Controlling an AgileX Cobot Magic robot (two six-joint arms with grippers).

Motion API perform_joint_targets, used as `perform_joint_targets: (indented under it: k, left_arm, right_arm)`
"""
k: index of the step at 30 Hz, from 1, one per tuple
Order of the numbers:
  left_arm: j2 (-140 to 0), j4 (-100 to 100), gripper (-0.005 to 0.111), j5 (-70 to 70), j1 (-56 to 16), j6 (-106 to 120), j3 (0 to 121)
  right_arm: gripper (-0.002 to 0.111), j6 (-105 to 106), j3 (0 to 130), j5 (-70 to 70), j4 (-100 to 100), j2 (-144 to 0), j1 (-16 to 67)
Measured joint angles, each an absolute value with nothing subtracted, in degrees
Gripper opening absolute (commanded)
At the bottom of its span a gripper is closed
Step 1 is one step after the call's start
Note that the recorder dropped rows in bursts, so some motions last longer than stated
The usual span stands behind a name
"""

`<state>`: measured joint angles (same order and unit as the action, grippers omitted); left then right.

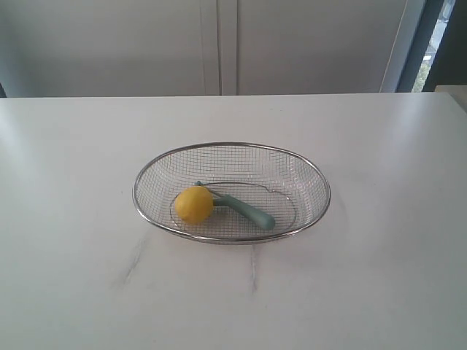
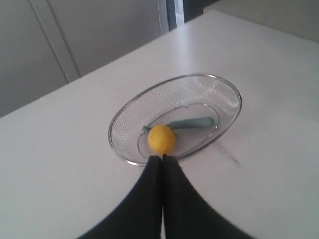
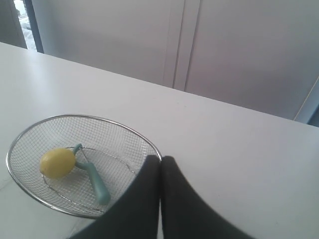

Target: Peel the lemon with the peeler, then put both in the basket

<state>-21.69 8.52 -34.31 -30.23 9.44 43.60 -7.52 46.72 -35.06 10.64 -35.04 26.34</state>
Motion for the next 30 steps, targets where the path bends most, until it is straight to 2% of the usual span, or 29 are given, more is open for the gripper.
perform_joint_targets:
  k: [8, 12, 25, 30]
  left_arm:
    - [-21.69, 10.82, 0.0, -5.65, -30.23, 9.19, 25.36]
    - [-21.69, 12.29, 0.0, 4.26, -30.23, 8.58, 18.03]
    - [-21.69, 12.82, 0.0, 23.33, -30.23, 3.45, 1.62]
    - [-21.27, 13.0, 0.0, 25.2, -30.23, 2.39, 0.36]
  right_arm:
    - [0.0, -7.52, 46.72, -35.06, 10.64, -35.04, 26.34]
    - [0.0, -7.52, 46.72, -35.06, 10.64, -35.04, 26.34]
    - [0.0, -7.52, 46.72, -35.06, 10.64, -35.04, 26.34]
    - [0.0, -7.52, 46.72, -35.06, 10.64, -35.04, 26.34]
